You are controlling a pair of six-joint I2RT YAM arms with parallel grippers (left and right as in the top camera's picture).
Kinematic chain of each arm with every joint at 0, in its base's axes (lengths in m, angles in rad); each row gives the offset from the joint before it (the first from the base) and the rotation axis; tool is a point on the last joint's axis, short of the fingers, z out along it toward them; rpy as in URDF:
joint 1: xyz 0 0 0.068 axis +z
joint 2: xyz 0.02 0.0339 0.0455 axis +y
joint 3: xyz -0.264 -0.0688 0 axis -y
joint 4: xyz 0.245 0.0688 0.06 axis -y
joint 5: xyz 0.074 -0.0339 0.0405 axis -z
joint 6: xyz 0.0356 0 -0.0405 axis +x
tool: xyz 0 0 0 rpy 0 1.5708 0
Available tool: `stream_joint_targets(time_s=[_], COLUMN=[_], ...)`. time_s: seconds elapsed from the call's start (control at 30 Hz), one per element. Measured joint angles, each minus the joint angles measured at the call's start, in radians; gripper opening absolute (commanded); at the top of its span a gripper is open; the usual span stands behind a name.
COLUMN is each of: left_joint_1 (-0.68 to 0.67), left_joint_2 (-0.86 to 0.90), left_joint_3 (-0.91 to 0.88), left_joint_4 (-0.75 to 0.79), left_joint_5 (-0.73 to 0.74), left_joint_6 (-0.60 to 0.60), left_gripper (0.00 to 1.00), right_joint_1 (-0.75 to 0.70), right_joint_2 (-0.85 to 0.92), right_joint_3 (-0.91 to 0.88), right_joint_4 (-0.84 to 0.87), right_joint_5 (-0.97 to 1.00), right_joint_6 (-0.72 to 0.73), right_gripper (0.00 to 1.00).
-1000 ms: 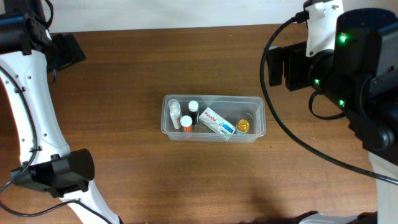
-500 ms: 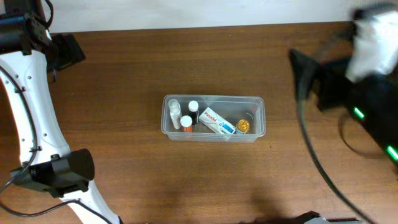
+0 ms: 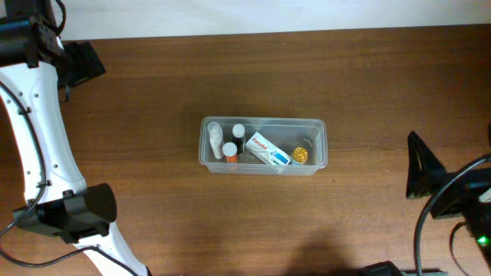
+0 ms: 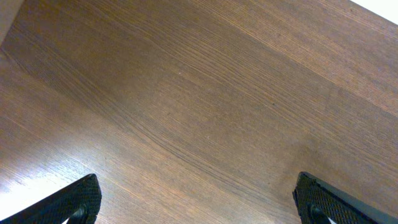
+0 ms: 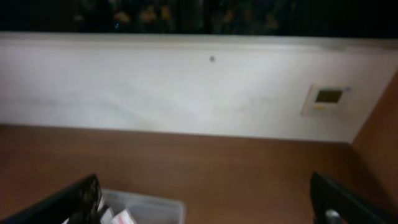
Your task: Pack container
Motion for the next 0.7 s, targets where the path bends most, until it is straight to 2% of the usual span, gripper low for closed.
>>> stream_joint_targets(time_s=[0.33, 0.53, 0.7], left_joint_1=[0.0, 0.0, 0.0], left_joint_2=[0.0, 0.0, 0.0], left_joint_3=[0.0, 0.0, 0.0], left_joint_4=[0.0, 0.0, 0.0], left_joint_5=[0.0, 0.0, 0.0], left_joint_6=[0.0, 0.0, 0.0], left_gripper=[0.99, 0.99, 0.99], right_joint_1=[-0.138, -0.162, -0.163], right_joint_2=[-0.348, -0.48, -0.58], right_joint_3=[-0.581, -0.874, -1.11], right_joint_4=[0.384, 0.582, 0.818], right_joint_5=[-0.046, -0.081, -0.095], right_joint_6=[0.0, 0.0, 0.0], right_gripper=[0.98, 0.98, 0.98])
